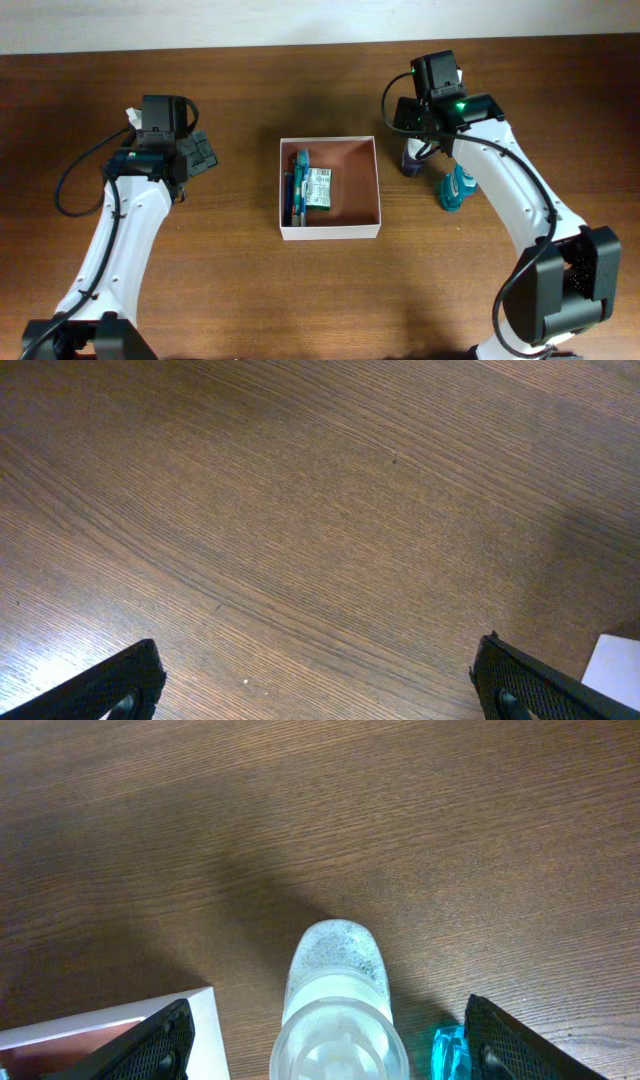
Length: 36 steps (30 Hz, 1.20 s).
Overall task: Pack container
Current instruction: 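Lower the right gripper and grasp the soap bottle's neck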
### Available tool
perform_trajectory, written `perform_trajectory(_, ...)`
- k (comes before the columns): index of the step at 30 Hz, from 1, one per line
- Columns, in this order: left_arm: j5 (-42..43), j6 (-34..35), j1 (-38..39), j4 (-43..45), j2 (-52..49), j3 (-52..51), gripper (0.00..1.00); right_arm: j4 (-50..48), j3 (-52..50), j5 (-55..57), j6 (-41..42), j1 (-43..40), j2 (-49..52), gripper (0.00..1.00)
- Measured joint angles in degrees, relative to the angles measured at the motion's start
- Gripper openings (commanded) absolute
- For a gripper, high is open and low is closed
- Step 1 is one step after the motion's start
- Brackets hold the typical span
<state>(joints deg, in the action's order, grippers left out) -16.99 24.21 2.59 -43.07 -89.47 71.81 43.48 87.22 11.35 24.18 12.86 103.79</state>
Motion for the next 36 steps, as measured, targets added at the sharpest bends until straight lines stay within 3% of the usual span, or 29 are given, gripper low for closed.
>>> perform_trajectory(3, 0.00, 0.00, 0.00, 0.00, 0.00, 0.00, 0.99, -0.02, 0.00, 0.00, -0.24, 0.00, 0.28, 0.75)
perform_trajectory(8, 0.00, 0.00, 0.00, 0.00, 0.00, 0.00, 0.99, -0.35, 0.00, 0.00, -1.92, 0.00, 0.55, 0.57)
perform_trajectory(15, 0.00, 0.00, 0.00, 0.00, 0.00, 0.00, 1.00, -0.26, 0.00, 0.00, -3.50, 0.00, 0.55, 0.54)
perform_trajectory(19, 0.00, 0.00, 0.00, 0.00, 0.00, 0.00, 1.00, -0.20, 0.00, 0.02, -3.93, 0.00, 0.55, 0.41)
perform_trajectory(24, 0.00, 0.00, 0.00, 0.00, 0.00, 0.00, 1.00, 0.02, 0.00, 0.02, -4.02, 0.00, 0.55, 0.39)
perform_trajectory(29, 0.00, 0.00, 0.00, -0.02, 0.00, 0.00, 0.99, 0.68, 0.00, 0.13, -4.42, 0.00, 0.55, 0.31)
perform_trajectory(36, 0.00, 0.00, 0.00, 0.00, 0.00, 0.00, 0.99, 0.81, 0.00, 0.22, -4.59, 0.00, 0.55, 0.29)
